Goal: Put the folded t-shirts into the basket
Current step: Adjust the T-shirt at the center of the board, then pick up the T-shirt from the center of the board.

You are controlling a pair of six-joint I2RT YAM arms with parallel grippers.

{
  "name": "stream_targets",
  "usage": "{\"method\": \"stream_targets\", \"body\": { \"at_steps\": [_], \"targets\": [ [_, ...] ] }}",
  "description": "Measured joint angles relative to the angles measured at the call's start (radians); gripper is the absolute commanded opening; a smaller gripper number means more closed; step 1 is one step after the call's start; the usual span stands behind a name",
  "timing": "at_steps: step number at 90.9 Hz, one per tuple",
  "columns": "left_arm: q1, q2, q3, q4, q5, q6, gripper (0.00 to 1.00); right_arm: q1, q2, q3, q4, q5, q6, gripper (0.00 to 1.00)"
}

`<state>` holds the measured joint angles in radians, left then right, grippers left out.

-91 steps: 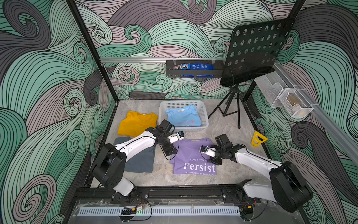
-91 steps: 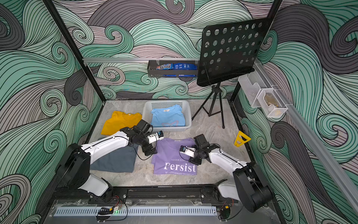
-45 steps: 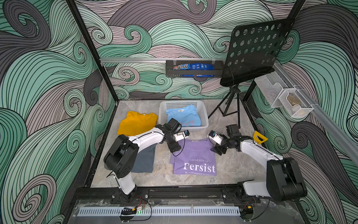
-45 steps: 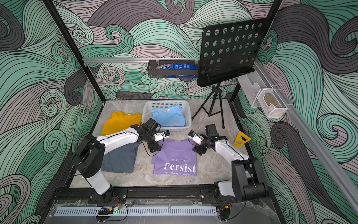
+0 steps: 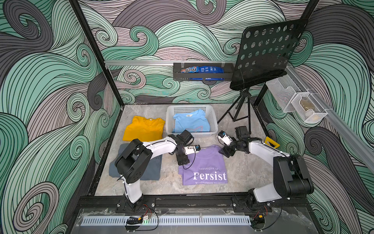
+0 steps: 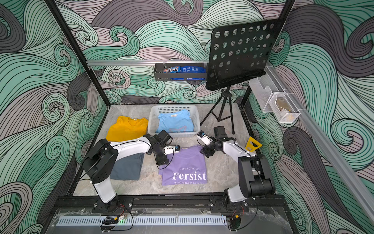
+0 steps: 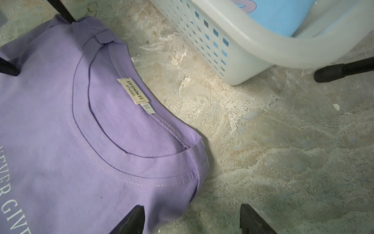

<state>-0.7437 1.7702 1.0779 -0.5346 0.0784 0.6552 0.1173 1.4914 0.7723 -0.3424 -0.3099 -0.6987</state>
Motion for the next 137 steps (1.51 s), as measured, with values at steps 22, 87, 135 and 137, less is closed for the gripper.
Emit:
{"method": "stream_targets", "body": {
  "at_steps": [22,87,135,137],
  "targets": [
    [-0.009,-0.11,-0.046,-0.013,0.002,-0.043,0.93,0.025,0.004,0.0,-0.004,-0.014,0.0,0.8],
    [0.075,0.066,0.091,-0.121,0.059,-0.17,0.9,0.136,0.132,0.011,0.02,0.012,0.029,0.78],
    [0.047,0.108,0.124,-0.142,0.071,-0.175,0.48,0.138,0.132,-0.011,0.053,-0.028,0.03,0.42],
    [0.046,0.109,0.127,-0.143,0.072,-0.176,0.44,0.138,0.132,-0.011,0.055,-0.032,0.031,0.4]
  ]
}}
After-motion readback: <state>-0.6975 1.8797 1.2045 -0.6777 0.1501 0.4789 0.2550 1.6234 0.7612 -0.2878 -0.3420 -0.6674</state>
